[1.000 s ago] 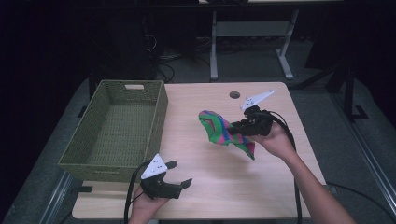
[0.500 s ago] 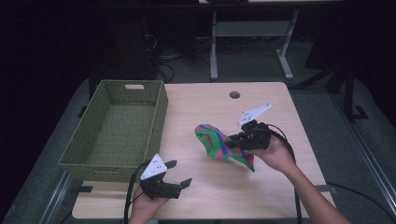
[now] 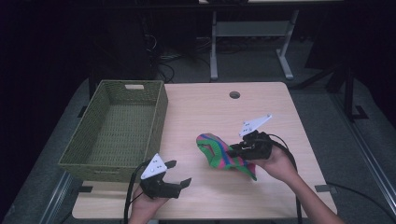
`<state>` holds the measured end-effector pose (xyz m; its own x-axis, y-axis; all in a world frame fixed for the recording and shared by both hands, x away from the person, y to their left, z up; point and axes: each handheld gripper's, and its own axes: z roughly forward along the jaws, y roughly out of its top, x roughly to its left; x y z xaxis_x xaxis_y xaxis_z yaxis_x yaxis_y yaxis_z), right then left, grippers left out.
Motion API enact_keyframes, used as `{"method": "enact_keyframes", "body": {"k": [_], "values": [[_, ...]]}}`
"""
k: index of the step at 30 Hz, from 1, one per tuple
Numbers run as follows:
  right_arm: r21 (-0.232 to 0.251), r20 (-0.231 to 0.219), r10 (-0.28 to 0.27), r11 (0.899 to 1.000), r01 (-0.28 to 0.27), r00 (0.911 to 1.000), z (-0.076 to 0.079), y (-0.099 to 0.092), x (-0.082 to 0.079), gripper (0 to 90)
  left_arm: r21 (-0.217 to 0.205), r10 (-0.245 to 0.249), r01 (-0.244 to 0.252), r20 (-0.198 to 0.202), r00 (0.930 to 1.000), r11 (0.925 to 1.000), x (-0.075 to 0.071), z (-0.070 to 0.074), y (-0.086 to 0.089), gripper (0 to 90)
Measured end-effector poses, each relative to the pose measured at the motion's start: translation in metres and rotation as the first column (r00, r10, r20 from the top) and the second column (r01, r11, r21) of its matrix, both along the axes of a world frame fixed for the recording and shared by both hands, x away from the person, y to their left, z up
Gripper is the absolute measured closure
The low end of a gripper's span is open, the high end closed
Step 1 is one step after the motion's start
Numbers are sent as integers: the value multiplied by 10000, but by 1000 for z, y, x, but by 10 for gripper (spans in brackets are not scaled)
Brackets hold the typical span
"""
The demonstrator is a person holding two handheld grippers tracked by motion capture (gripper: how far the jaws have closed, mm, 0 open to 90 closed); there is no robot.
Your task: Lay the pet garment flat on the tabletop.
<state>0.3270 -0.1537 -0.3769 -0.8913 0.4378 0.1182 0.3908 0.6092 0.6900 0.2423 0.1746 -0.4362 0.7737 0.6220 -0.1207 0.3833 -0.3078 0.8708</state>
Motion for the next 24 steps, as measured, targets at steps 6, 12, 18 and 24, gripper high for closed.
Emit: {"method": "enact_keyframes", "body": {"k": [6,12,18,24], "values": [[-49,-116,92,9999,-92,9999,-7,4,-7,756,-60,36,-36,25,10000,10000,0,0,1,151],[-42,-153,200,9998,-200,9997,-13,7,-11,756,-56,73,-73,2,10000,10000,0,0,2,151],[-154,-363,262,9995,-268,9990,-23,12,-12,755,-43,117,-117,13,9999,9999,0,0,2,151],[-229,-794,237,9994,-256,9966,-35,18,-12,754,-24,84,-84,5,10000,10000,0,0,1,151]]}}
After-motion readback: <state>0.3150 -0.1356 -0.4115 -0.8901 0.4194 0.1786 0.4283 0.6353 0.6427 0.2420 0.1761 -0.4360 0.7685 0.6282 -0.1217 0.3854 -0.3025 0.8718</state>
